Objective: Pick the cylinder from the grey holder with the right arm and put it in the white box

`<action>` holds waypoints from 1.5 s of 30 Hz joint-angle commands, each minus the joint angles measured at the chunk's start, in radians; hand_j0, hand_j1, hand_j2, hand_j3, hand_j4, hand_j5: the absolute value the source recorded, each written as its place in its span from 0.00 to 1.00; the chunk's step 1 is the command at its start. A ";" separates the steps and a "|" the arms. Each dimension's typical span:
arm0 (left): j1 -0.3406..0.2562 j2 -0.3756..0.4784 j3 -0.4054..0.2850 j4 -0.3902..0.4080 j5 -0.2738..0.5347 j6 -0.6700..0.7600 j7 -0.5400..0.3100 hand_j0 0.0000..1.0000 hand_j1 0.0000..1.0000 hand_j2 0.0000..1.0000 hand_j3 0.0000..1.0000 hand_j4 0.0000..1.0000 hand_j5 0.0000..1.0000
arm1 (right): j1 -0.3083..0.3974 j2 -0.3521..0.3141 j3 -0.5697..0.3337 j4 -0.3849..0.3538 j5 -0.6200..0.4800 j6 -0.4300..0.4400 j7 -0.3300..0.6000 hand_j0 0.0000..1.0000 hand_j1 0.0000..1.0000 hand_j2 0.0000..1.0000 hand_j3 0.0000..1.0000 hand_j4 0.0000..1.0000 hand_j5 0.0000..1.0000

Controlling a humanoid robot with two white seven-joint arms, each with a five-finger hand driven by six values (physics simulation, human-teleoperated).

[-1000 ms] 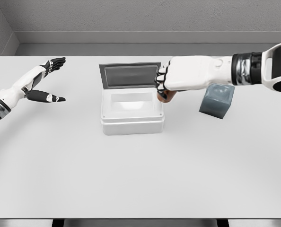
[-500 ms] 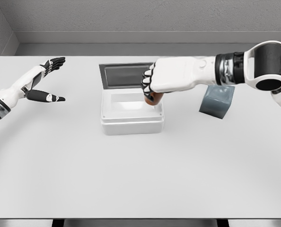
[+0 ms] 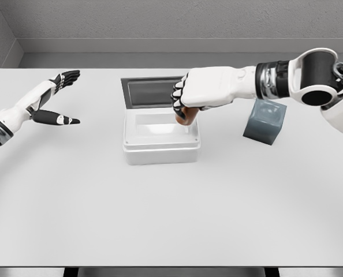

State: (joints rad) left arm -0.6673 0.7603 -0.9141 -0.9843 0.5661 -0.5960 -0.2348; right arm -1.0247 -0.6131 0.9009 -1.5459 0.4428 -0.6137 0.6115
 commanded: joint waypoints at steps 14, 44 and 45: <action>0.000 0.001 0.001 -0.001 0.006 -0.004 0.000 1.00 1.00 1.00 1.00 1.00 1.00 | 0.000 0.024 0.007 0.052 0.014 0.003 -0.001 0.43 0.43 0.43 0.43 0.43 0.43; -0.052 -0.078 0.000 -0.065 0.006 0.056 -0.064 0.98 0.98 0.98 0.98 0.98 0.98 | 0.318 -0.295 -0.427 0.055 0.019 0.003 -0.001 1.00 1.00 1.00 1.00 1.00 1.00; -0.054 -0.078 0.000 -0.066 0.006 0.056 -0.066 0.98 0.98 0.98 0.98 0.98 0.98 | 0.324 -0.298 -0.433 0.055 0.019 0.003 -0.001 1.00 1.00 1.00 1.00 1.00 1.00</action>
State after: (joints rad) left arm -0.7225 0.6998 -0.9148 -1.0441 0.5677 -0.5534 -0.2796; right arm -0.6995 -0.8900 0.5079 -1.4928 0.4667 -0.6138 0.6114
